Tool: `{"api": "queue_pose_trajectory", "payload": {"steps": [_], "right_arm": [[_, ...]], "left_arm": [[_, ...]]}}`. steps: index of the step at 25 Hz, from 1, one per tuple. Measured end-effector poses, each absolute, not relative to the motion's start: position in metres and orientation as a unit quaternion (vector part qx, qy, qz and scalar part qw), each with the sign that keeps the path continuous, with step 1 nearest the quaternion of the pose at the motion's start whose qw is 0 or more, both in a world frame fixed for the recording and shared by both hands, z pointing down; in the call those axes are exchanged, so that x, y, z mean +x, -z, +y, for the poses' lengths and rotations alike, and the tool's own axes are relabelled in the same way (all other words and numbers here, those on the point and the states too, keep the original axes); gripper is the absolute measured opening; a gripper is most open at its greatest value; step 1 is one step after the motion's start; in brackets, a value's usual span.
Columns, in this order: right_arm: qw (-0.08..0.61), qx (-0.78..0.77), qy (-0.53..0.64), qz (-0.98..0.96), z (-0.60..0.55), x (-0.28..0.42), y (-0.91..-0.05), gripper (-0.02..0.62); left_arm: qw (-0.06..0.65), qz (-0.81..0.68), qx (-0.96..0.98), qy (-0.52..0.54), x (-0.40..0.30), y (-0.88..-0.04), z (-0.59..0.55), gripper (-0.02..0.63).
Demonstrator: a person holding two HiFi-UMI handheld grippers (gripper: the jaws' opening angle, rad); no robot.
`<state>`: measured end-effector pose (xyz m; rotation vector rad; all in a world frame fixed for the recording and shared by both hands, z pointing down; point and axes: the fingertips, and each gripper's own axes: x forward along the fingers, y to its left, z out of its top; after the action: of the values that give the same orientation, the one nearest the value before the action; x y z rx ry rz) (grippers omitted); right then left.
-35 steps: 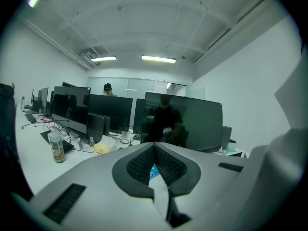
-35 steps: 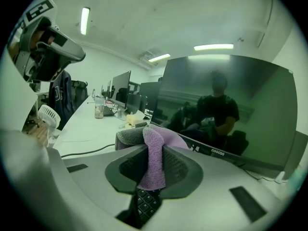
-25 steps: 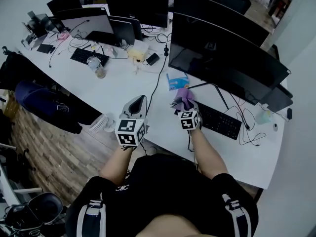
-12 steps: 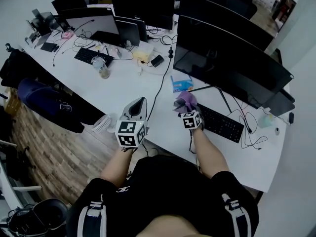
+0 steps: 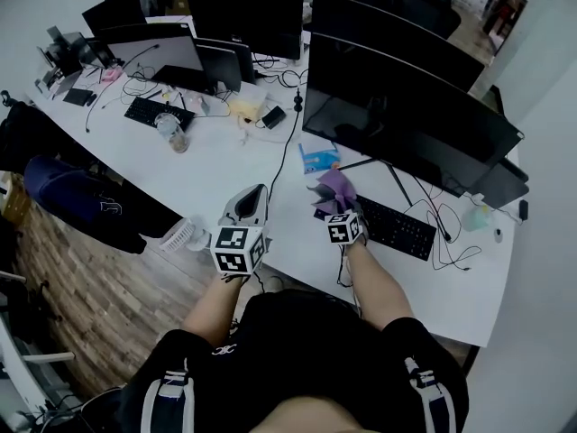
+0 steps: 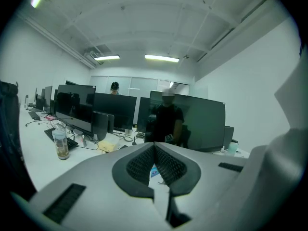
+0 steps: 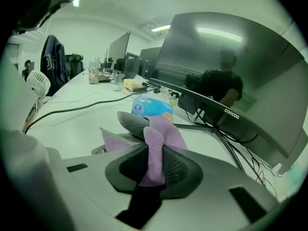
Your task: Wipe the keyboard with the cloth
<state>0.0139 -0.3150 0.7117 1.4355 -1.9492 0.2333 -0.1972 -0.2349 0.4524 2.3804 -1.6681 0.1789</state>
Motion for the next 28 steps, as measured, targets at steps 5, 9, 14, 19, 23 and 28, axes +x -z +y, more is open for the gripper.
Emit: {"api": "queue_pose_trajectory", "payload": {"steps": [5,9,14,19,23,28], "right_arm": [[0.362,0.543,-0.082,-0.753,-0.314,0.024,-0.713,0.086],[0.364,0.548,-0.08,-0.749,-0.312,0.03,-0.713,0.086],[0.364,0.547,-0.075,-0.75,-0.311,0.041,-0.713,0.086],[0.362,0.549,-0.083,-0.749,-0.307,0.054,-0.713,0.086],[0.354,0.562,-0.091,-0.742,-0.306,0.072,-0.712,0.086],[0.345,0.573,-0.102,-0.737,-0.3,0.093,-0.713,0.086]], "left_arm": [[0.113,-0.553,0.823,-0.067,-0.173,-0.453,-0.239,0.012],[0.111,-0.544,0.829,-0.071,-0.158,-0.454,-0.24,0.012],[0.111,-0.541,0.831,-0.071,-0.146,-0.455,-0.244,0.012],[0.112,-0.528,0.839,-0.073,-0.126,-0.456,-0.248,0.012],[0.11,-0.515,0.847,-0.075,-0.107,-0.458,-0.251,0.012],[0.111,-0.498,0.857,-0.076,-0.083,-0.46,-0.25,0.012]]}}
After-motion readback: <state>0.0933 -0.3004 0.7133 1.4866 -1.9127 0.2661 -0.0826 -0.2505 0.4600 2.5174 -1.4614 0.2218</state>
